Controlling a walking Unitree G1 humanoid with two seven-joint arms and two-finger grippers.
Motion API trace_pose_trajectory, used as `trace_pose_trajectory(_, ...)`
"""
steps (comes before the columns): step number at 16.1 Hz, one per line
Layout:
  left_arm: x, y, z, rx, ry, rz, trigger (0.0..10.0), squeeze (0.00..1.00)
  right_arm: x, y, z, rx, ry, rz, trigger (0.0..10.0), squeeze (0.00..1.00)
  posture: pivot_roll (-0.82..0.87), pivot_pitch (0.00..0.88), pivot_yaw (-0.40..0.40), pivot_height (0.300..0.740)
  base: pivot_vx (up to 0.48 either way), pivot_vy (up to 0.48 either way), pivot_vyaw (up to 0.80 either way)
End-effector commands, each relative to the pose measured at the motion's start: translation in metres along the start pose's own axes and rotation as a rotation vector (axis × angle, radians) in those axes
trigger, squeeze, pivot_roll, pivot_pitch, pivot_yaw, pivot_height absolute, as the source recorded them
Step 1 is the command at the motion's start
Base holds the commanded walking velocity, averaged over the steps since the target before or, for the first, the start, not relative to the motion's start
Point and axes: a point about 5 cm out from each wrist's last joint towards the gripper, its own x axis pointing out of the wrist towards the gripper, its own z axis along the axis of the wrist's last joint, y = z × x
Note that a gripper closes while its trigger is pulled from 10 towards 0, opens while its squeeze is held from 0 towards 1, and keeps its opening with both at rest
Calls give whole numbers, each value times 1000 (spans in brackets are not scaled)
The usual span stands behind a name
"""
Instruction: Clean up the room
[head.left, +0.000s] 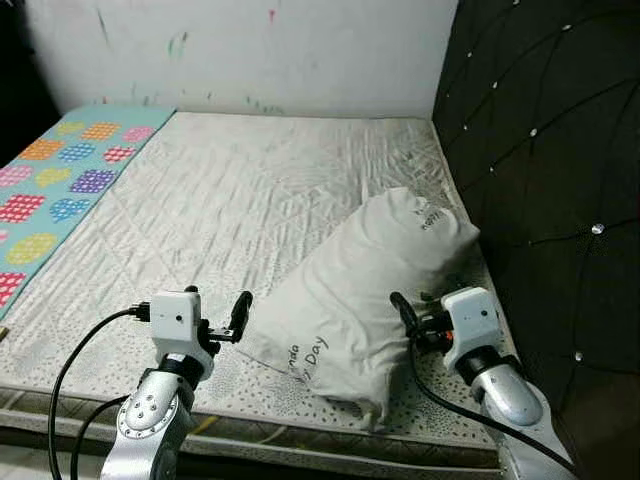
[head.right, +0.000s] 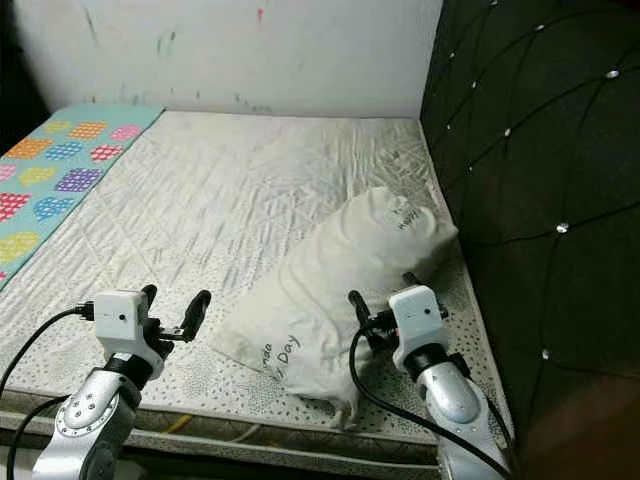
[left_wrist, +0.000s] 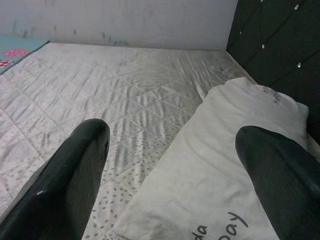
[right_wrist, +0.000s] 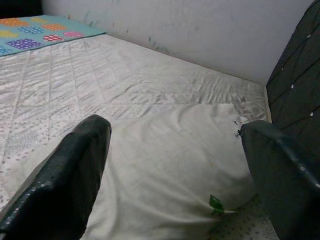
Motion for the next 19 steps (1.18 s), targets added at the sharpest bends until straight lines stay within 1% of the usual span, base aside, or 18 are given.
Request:
trace_pose_trajectory(1, 1, 3, 3, 20, -4, -2, 10000, 0, -2, -3, 1, -6, -6, -20, 10000, 0, -163, 0, 61, 740, 0, 0, 0)
trace_pose_trajectory(3, -1, 4, 2, 21, 1, -1, 10000, 0, -3, -4, 0, -5, 0, -27, 10000, 0, -164, 0, 60, 740, 0, 0, 0)
trace_pose_trajectory(6, 1, 3, -1, 20, 5, 0, 10000, 0, 0, -4, -1, -8, 0, -29, 10000, 0, -162, 0, 62, 740, 0, 0, 0)
trace_pose_trajectory(8, 1, 6, 4, 19, -6, 3, 10000, 0, 3, -5, 4, -3, -16, -36, 10000, 0, -168, 0, 65, 740, 0, 0, 0)
trace_pose_trajectory(10, 2, 8, 1, 24, 5, 1, 10000, 0, 1, -5, 1, -6, -6, -41, 10000, 0, -181, 0, 67, 740, 0, 0, 0)
trace_pose_trajectory(12, 4, 6, 2, 14, 1, -4, 10000, 0, -4, -6, 0, -13, 3, -46, 10000, 0, -187, 0, 68, 740, 0, 0, 0)
trace_pose_trajectory(14, 4, 4, 1, 6, 2, -8, 10000, 0, -2, -10, 0, -6, 4, -63, 10000, 0, -193, 0, 69, 740, 0, 0, 0)
trace_pose_trajectory(15, 4, 2, 1, 2, 2, -13, 10000, 0, 0, -11, 2, 6, 4, -73, 10000, 0, -198, 0, 72, 740, 0, 0, 0)
trace_pose_trajectory(16, 5, 2, 0, 0, 3, -19, 10000, 0, 4, -10, 4, -5, -7, -62, 10000, 0, -218, 0, 69, 740, 0, 0, 0)
trace_pose_trajectory(19, 6, 1, -2, -12, 5, -17, 10000, 0, 3, -15, 5, -16, -7, -76, 10000, 0, -250, 0, 78, 740, 0, 0, 0)
